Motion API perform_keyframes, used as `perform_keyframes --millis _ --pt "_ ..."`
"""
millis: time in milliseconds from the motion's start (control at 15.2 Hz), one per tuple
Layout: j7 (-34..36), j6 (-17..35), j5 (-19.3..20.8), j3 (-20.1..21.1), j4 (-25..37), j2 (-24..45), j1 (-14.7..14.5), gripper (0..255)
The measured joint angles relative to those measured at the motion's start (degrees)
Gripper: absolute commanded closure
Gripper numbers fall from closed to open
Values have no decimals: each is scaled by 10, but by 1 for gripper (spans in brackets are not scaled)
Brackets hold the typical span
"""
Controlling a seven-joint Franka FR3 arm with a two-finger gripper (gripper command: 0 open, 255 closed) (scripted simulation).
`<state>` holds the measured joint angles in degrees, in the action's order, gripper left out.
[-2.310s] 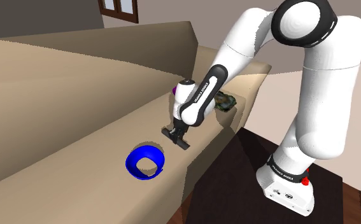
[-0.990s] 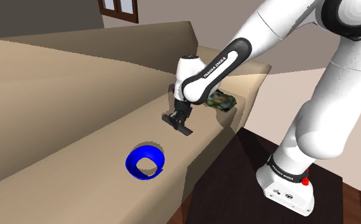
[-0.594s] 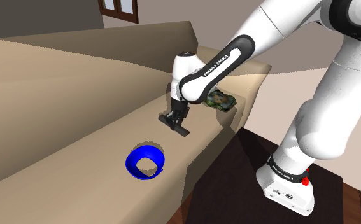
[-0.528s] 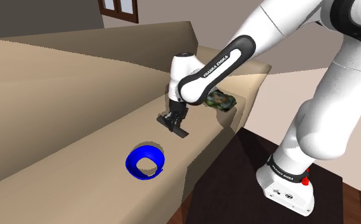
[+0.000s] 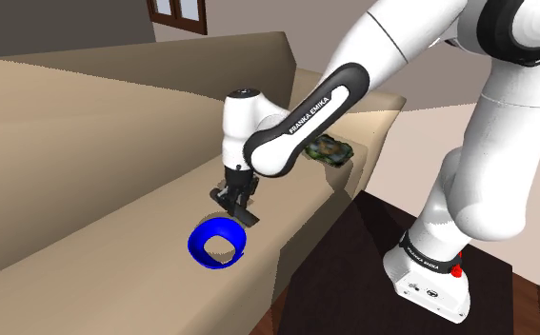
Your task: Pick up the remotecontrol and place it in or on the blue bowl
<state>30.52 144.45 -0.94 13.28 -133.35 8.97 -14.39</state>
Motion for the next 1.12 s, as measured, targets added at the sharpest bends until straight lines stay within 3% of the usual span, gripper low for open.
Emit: perform_keyframes --millis 330,1122 --pt "72 -5 27 13 54 48 -40 255" --pt "96 64 56 -1 55 121 -55 255"
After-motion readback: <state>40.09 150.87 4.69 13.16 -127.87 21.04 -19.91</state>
